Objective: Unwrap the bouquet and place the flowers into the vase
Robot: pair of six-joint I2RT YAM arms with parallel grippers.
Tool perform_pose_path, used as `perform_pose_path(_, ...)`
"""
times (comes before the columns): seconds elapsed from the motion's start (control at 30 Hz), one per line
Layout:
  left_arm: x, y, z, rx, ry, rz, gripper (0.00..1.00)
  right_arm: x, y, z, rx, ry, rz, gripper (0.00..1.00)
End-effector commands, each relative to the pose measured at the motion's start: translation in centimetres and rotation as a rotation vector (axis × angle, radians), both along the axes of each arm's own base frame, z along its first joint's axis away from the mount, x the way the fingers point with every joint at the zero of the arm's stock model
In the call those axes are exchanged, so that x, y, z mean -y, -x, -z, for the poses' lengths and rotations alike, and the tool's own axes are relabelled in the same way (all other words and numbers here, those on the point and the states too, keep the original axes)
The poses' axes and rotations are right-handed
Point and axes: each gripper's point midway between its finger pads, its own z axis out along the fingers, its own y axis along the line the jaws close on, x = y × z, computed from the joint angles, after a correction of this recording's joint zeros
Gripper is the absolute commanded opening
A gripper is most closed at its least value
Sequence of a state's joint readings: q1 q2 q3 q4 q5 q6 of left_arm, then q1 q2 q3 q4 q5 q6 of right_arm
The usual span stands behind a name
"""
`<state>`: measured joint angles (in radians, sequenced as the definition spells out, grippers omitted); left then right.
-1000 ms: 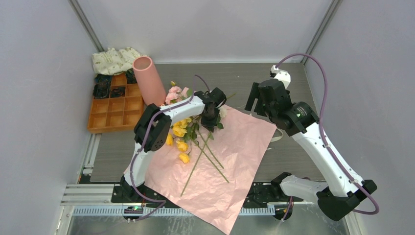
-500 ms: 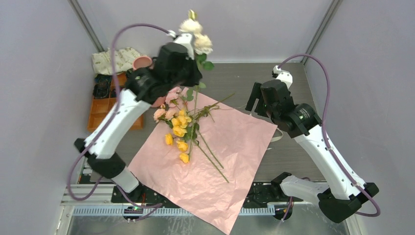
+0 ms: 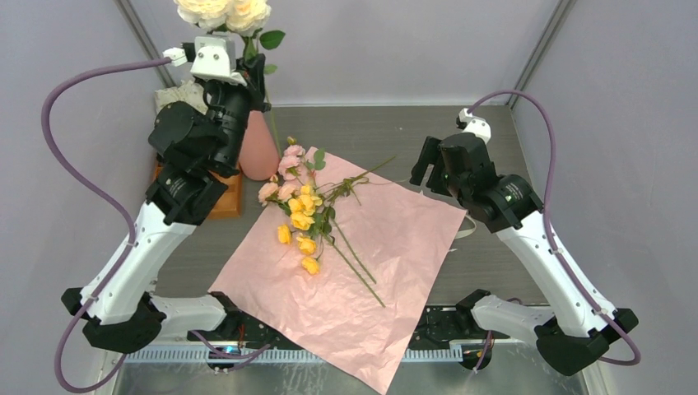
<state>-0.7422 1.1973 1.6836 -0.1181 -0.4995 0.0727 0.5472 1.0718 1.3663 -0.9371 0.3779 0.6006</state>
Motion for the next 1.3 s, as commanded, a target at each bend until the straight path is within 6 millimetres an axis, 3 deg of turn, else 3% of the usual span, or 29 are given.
perform_pose_path(0.0,-4.5,1.7,-8.4,0.335,0.034,-0.224,0.00,-1.4,-1.3,-3.0,0.078,-0.075,-0.026,0.82)
perform_pose_path(0.23,-5.4,1.8,-12.4,0.490,-0.009,-0.355,0.01,-2.1,-1.6,-3.5,0.081,-0.088,-0.045,0.82)
perform_pose_path(0.4,-6.6,-0.3,-12.6,0.476,-0.027,-0.401,0.01,-2.3,-1.8,-3.3,0.073,-0.084,-0.054,0.82)
perform_pose_path(0.63,-10.1,-3.9,-9.6,0.389,0.017,-0.448,0.00,-2.3,-1.7,-3.0,0.069,-0.084,-0.054,0.82)
perform_pose_path(0.8,-11.3,-5.7,-7.1,0.318,0.072,-0.414,0.01,-2.4,-1.8,-3.0,0.066,-0.086,-0.054,0.82)
perform_pose_path(1.27,-11.4,-9.2,-0.4,0.143,0.155,-0.345,0.03,-2.4,-1.8,-2.7,0.058,-0.085,-0.054,0.82)
